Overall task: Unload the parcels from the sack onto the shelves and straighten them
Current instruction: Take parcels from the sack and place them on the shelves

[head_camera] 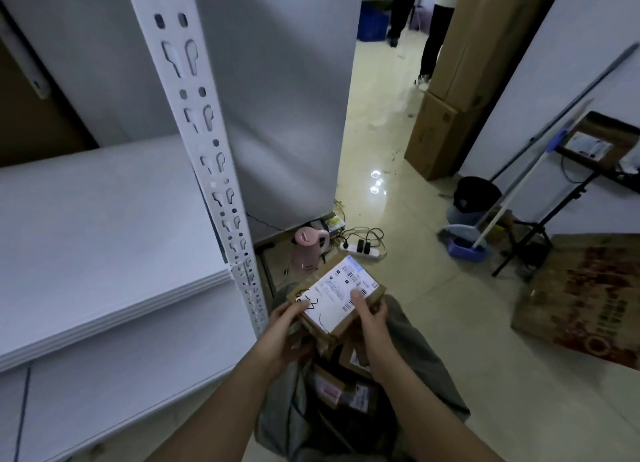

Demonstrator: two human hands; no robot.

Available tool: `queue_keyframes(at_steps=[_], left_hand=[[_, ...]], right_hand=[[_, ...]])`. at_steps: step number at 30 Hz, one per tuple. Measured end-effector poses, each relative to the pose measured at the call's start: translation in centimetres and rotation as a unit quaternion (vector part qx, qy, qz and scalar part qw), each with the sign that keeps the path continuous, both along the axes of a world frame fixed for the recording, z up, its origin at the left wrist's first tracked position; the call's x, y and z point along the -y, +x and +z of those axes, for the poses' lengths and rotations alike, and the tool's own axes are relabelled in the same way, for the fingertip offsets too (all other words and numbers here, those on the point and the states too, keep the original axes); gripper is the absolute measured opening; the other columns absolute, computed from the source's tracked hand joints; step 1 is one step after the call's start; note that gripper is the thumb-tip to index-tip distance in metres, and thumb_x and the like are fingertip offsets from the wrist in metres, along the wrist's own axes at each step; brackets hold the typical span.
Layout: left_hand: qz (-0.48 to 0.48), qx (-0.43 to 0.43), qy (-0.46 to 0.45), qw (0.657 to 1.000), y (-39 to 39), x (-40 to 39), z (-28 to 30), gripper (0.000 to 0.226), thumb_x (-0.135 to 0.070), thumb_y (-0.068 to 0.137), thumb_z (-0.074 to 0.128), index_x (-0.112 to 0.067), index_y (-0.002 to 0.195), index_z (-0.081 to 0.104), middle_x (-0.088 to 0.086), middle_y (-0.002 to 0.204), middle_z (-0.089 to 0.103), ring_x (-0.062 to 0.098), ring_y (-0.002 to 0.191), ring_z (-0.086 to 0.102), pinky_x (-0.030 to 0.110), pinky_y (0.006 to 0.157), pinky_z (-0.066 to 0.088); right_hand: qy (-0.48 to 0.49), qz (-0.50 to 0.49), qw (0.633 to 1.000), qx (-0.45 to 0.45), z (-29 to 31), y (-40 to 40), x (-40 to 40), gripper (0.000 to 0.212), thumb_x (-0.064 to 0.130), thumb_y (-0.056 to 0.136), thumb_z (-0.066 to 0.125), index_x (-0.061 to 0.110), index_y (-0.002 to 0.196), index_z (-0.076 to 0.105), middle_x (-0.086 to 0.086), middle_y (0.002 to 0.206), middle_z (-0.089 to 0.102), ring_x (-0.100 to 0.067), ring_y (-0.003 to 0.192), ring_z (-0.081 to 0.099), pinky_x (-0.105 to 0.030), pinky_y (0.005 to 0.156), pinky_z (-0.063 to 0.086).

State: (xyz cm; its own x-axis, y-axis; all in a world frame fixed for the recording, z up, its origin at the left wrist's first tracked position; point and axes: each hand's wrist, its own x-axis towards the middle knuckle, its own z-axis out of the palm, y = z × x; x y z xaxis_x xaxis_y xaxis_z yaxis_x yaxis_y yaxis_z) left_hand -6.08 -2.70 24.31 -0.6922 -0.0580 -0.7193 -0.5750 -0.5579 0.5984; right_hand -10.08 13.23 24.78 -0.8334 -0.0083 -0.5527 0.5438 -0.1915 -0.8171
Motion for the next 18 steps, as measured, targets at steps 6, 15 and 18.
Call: queue_keyframes(at_steps=[6, 15, 18], left_hand=[[-0.1, -0.045, -0.035, 0.993, 1.2, 1.5, 2.9, 0.06, -0.049, 0.068, 0.075, -0.025, 0.121, 0.059, -0.004, 0.112, 0.07, 0.016, 0.108, 0.062, 0.036, 0.087, 0.048], [-0.097, -0.097, -0.134, 0.981, 3.8, 5.2, 8.0, 0.05, -0.058, 0.078, 0.061, -0.029, 0.118, 0.057, -0.002, 0.113, 0.068, 0.019, 0.107, 0.061, 0.038, 0.089, 0.048], [-0.06, -0.114, -0.159, 0.979, 5.8, 5.8, 9.4, 0.057, -0.057, 0.071, 0.068, -0.03, 0.12, 0.058, 0.0, 0.11, 0.071, 0.02, 0.1, 0.065, 0.04, 0.094, 0.049]], right_hand=[[0.033, 0.001, 0.999, -0.042, 1.7, -0.6, 0.5, 0.077, 0.037, 0.084, 0.071, 0.031, 0.146, 0.026, 0.005, 0.116, 0.061, -0.011, 0.093, 0.064, -0.024, 0.062, 0.053], [0.023, 0.113, 0.982, -0.151, 5.2, 0.3, 3.8, 0.065, 0.033, 0.08, 0.075, 0.031, 0.131, 0.034, 0.012, 0.112, 0.059, 0.0, 0.092, 0.062, -0.018, 0.066, 0.05], [0.01, 0.154, 0.969, -0.191, 6.5, 0.7, 5.5, 0.056, 0.031, 0.081, 0.075, 0.03, 0.123, 0.037, 0.02, 0.105, 0.058, 0.007, 0.09, 0.06, -0.013, 0.067, 0.049]])
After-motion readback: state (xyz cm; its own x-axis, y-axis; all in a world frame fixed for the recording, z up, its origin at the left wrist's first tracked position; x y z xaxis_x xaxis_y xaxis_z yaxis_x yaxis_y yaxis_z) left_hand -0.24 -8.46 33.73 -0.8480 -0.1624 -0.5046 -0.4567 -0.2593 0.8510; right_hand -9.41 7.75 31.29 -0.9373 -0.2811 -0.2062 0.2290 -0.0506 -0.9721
